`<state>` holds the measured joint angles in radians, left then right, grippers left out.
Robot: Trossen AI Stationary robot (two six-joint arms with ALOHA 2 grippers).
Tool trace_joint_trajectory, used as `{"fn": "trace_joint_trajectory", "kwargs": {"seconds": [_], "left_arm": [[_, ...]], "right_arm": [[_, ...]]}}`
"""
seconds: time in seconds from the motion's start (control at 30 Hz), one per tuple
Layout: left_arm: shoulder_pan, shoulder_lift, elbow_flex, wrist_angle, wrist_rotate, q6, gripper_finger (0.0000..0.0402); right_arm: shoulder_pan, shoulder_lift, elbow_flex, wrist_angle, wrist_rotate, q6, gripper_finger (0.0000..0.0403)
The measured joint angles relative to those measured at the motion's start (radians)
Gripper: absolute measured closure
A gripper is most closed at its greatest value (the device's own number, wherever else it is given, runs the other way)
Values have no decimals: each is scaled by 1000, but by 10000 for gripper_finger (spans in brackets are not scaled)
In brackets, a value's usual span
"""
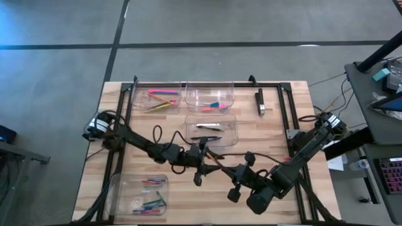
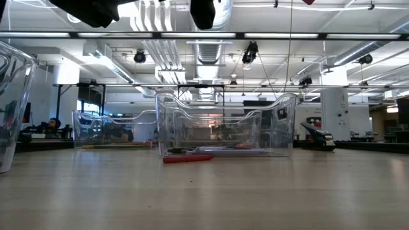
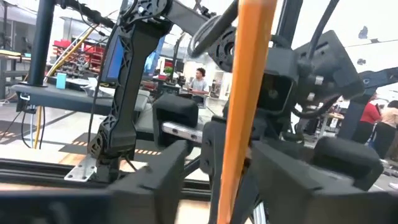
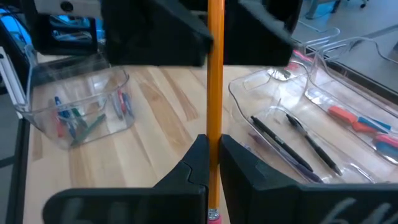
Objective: Sort crayons/erasers/pens/pencils in bins
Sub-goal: Put the orange pencil into the top left transparent bin
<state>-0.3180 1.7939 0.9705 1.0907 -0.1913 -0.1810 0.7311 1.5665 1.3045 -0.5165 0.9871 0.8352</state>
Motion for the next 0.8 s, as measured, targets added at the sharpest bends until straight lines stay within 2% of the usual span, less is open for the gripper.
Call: {"fn": "trace_joint_trajectory", "kwargs": {"seconds": [0.2,0.27,0.4,0.5,0.63,0.8], "left_arm": [[0,0,-6,1,0,3,364],[0,0,-7,1,0,3,390],[2,0,-8,1,1,3,391],[2,-1,-8,-2,1,3,395],[3,-1,-9,-13,0,3,397],[8,-4,-12,-38,1,4,397]], "right_arm": [[0,0,0,2,5,0,390],[0,0,0,2,4,-3,390],[0,0,0,-1,7,-17,387],[0,0,0,-1,5,-23,368],[0,0,0,2,-25,-41,317],[1,-1,0,-1,-101,-53,233]]}}
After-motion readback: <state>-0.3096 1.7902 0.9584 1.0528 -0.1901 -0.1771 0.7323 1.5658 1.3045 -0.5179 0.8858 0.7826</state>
